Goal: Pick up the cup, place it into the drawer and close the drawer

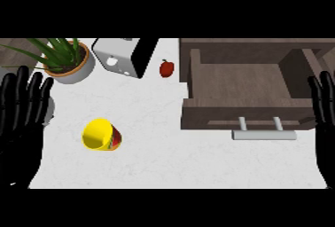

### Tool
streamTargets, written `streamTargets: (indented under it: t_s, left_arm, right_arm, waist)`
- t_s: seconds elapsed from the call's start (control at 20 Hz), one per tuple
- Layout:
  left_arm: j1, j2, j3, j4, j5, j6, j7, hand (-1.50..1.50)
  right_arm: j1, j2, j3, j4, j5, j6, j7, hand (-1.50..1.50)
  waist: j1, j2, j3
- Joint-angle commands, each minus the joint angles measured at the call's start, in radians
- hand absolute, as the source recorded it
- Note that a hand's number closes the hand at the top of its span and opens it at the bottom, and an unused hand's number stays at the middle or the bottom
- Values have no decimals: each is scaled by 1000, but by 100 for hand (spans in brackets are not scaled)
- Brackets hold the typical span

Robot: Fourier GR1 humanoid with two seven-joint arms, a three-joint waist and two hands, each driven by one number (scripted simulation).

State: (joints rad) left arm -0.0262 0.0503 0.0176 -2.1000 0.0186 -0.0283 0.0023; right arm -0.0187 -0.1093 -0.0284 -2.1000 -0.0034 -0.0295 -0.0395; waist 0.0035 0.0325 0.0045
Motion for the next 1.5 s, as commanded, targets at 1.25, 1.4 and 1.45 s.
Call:
streamTargets:
  t_s: [1.25,1.4,1.45]
  left_arm:
    - [-259,264,132,884,357,-715,-105,-150]
    - [-207,294,165,1020,244,-794,-285,-150]
    - [-219,284,151,1010,229,-781,-281,-150]
  right_arm:
    - [-223,-62,-25,244,-94,157,125,-150]
    - [-196,-64,-28,190,-100,157,135,-150]
    - [-191,-57,-25,258,-84,171,83,-150]
  waist:
    - [-9,-30,-5]
    - [-12,-29,-6]
    - [-7,-30,-5]
